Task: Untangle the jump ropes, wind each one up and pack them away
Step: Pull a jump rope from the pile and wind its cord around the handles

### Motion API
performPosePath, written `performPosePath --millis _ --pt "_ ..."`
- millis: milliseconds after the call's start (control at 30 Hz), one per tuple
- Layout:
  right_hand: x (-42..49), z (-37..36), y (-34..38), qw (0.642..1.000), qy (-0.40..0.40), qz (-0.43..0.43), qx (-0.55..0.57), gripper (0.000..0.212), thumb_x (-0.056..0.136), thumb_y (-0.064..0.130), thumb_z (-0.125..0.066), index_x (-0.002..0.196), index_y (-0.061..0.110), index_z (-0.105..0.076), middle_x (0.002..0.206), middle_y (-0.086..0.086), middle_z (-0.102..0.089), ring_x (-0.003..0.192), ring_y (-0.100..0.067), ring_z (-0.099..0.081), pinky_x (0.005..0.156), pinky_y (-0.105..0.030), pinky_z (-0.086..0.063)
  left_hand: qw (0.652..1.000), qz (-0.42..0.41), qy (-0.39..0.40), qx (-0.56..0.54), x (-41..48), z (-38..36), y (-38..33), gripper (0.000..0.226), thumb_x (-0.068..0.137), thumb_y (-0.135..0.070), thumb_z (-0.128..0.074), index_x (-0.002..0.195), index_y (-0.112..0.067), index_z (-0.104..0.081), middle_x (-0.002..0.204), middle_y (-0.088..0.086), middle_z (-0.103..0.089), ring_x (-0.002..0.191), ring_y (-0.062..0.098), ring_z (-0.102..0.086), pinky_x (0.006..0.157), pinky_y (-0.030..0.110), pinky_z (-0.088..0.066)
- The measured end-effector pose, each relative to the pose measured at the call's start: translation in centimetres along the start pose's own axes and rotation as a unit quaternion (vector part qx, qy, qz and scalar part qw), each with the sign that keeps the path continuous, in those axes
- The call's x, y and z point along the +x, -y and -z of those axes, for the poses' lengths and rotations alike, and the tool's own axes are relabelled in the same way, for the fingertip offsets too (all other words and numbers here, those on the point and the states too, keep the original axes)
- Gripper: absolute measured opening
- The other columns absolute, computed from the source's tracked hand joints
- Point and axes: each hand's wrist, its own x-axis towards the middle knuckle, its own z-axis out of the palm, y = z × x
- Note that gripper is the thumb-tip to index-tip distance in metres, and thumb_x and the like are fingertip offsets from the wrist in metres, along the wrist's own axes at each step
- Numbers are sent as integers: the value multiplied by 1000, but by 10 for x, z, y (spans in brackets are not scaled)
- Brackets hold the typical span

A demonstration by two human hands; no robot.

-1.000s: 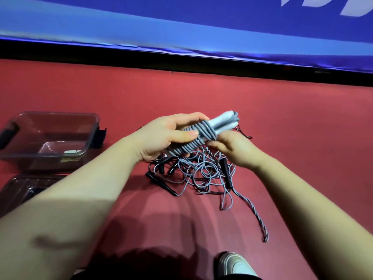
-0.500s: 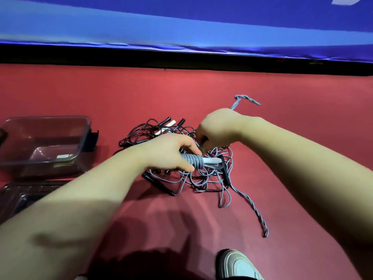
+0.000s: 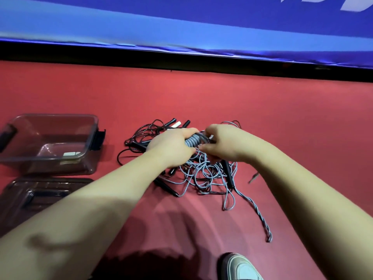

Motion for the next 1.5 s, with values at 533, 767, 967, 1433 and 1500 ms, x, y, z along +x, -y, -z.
performPosePath --millis 533,767,967,1433,1500 --pt "-9 -54 -37 935 -316 20 -163 56 90 57 -32 131 26 -53 84 -4 -57 75 -27 -60 51 -27 -37 912 65 -81 -397 6 16 21 43 90 -3 -54 128 -25 -53 106 -1 -64 74 21 -58 55 30 -46" --pt "-12 -89 -93 977 -176 -96 69 23 100 31 -38 85 14 -44 79 -4 -53 79 -24 -51 68 -33 -33 855 114 -51 -504 6 21 24 47 90 -2 -54 131 -25 -52 101 -1 -64 70 23 -61 55 33 -47" --pt "-9 -97 -93 980 19 -80 182 26 97 14 -46 119 25 -55 94 12 -57 87 -4 -54 88 -21 -40 919 49 7 -391 1 -2 9 49 90 -5 -56 127 -36 -56 125 8 -57 82 25 -59 67 30 -47" --pt "25 -84 -36 846 -256 -70 463 26 100 18 -39 76 22 -47 61 6 -47 44 -3 -38 47 -18 -33 949 19 -56 -310 5 -9 7 46 89 -8 -57 129 -32 -56 109 1 -63 80 19 -59 65 24 -48" --pt "23 -86 -40 863 -220 -73 448 26 98 17 -43 74 23 -49 59 6 -47 40 -2 -35 42 -16 -29 925 42 -74 -371 5 -9 9 42 88 -3 -57 120 -31 -60 102 4 -64 72 21 -56 60 31 -47"
